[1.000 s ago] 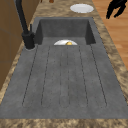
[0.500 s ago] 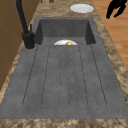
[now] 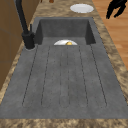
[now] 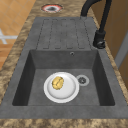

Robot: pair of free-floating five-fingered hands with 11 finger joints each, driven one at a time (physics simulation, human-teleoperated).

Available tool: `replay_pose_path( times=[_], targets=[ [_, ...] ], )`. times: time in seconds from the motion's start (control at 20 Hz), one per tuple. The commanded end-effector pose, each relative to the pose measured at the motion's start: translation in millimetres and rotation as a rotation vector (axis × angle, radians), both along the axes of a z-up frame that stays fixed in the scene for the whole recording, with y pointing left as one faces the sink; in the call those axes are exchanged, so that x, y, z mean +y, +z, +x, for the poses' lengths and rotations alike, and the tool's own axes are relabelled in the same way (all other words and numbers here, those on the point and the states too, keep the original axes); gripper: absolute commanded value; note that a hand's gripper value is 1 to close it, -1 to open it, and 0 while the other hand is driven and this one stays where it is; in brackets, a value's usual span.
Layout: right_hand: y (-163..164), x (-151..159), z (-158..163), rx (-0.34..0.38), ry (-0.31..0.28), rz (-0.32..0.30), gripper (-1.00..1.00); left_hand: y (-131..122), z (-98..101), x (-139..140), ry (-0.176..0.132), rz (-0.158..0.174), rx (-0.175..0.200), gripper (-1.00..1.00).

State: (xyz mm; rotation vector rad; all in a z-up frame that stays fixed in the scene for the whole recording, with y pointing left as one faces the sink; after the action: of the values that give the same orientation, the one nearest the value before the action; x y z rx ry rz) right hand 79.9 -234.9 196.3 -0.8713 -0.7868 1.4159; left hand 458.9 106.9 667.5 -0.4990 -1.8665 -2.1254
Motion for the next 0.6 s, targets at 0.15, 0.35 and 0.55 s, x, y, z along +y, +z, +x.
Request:
replay_pose_path(
  times=[0.15,0.35,0.55],
  targets=[
    [0,0,0,0.0,0.0,0.0,0.0,-35,55.4,-16,-0.001,-0.027,-0.021,1.0],
    [0,0,0,0.0,0.0,0.0,0.0,-54,87.8,-19,-0.003,-0.034,-0.014,1.0],
    [0,0,0,0.0,0.0,0.0,0.0,-69,112.2,-13,-0.078,-0.079,0.027,1.0]
  ],
)
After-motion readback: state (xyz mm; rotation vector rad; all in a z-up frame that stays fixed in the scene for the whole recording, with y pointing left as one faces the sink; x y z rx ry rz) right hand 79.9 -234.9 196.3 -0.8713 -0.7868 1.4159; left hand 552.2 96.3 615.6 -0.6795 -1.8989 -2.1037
